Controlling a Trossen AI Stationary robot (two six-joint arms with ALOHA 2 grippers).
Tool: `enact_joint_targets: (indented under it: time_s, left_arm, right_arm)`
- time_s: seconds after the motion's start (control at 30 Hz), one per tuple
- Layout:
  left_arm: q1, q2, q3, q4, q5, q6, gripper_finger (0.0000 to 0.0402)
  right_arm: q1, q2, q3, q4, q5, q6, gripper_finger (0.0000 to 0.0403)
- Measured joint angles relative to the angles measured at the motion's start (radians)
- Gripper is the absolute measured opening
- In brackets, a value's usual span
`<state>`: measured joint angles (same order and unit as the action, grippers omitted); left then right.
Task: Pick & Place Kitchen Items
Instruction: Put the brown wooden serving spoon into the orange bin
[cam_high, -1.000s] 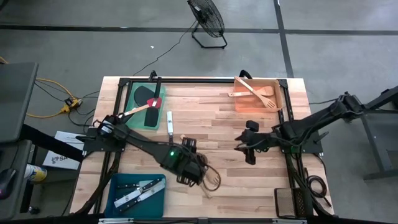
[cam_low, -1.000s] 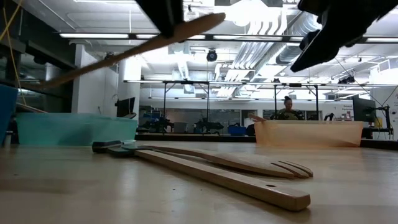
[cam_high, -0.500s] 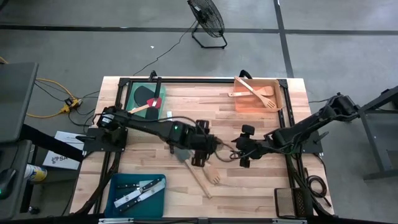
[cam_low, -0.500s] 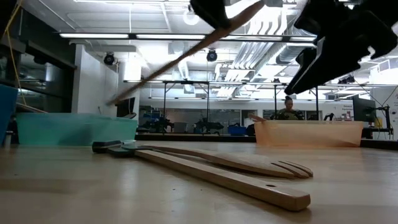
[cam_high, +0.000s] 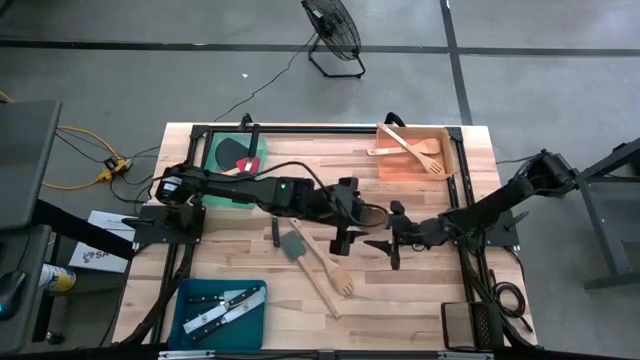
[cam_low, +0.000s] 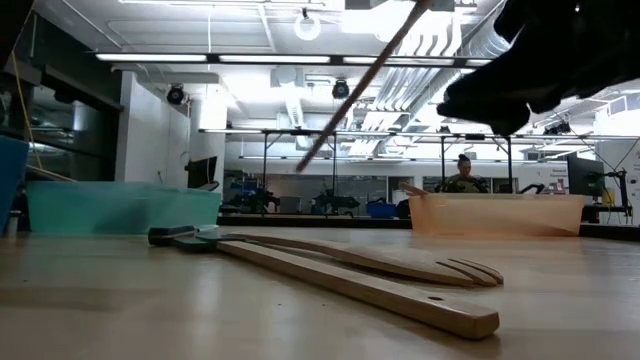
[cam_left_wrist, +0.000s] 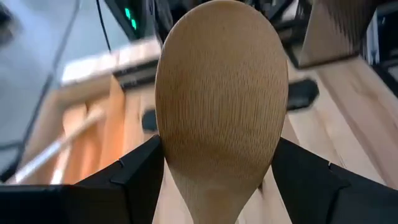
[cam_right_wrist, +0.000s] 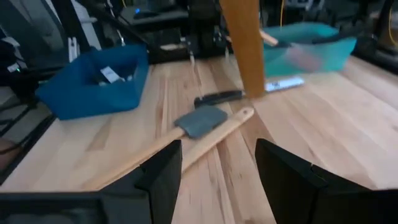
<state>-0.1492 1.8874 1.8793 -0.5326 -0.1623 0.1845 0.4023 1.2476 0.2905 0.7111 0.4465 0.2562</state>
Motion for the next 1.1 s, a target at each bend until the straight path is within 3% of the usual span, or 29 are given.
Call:
enact_joint_targets:
  time_s: [0.47, 0.73, 0.87, 1.1]
  left_arm:
    - [-0.001, 0.0, 0.0, 0.184, 0.062, 0.058, 0.0251]
    - [-0.001, 0.0, 0.0, 0.195, 0.069, 0.059, 0.026]
    - [-0.001, 0.0, 0.0, 0.213, 0.068, 0.074, 0.026]
    - [-0.001, 0.0, 0.0, 0.294, 0.104, 0.096, 0.0259]
  right_arm:
    - [-0.025, 0.0, 0.0, 0.155, 0.052, -0.158, 0.0198]
    - [-0.064, 0.0, 0.0, 0.19, 0.041, -0.212, 0.0269]
    - [-0.078, 0.0, 0.001, 0.257, -0.036, -0.249, 0.0305]
    - [-0.115, 0.0, 0.038, 0.271, -0.078, -0.278, 0.0309]
